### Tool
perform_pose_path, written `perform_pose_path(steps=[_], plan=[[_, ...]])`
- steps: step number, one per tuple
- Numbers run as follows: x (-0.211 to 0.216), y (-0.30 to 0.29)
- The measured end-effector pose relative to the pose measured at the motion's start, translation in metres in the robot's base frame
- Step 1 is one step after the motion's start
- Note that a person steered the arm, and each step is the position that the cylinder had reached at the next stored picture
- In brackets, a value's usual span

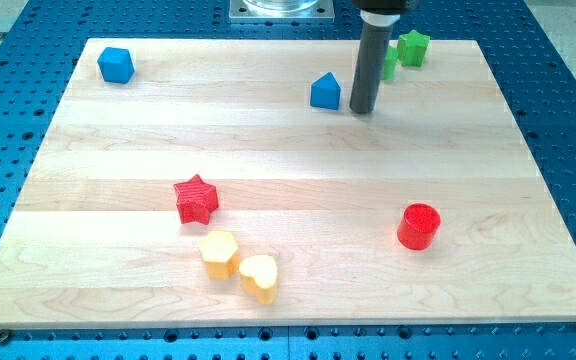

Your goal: Push the triangle into the blue cube

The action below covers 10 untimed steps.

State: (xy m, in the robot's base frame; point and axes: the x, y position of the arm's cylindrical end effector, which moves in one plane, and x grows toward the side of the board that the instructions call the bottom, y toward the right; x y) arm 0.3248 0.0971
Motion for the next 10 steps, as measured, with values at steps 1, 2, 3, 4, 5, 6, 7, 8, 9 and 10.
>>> perform_pose_path(steps=[1,2,3,4,5,6,7,8,9,10], plan=[[-0.020,-0.048],[-0.017,-0.141],[-0.018,-0.032],[-0.006,-0.004],[-0.002,-0.095],[-0.002,-0.175],[0.002,-0.246],[0.002,-0.306],[0.026,-0.318],[-0.019,-0.330]])
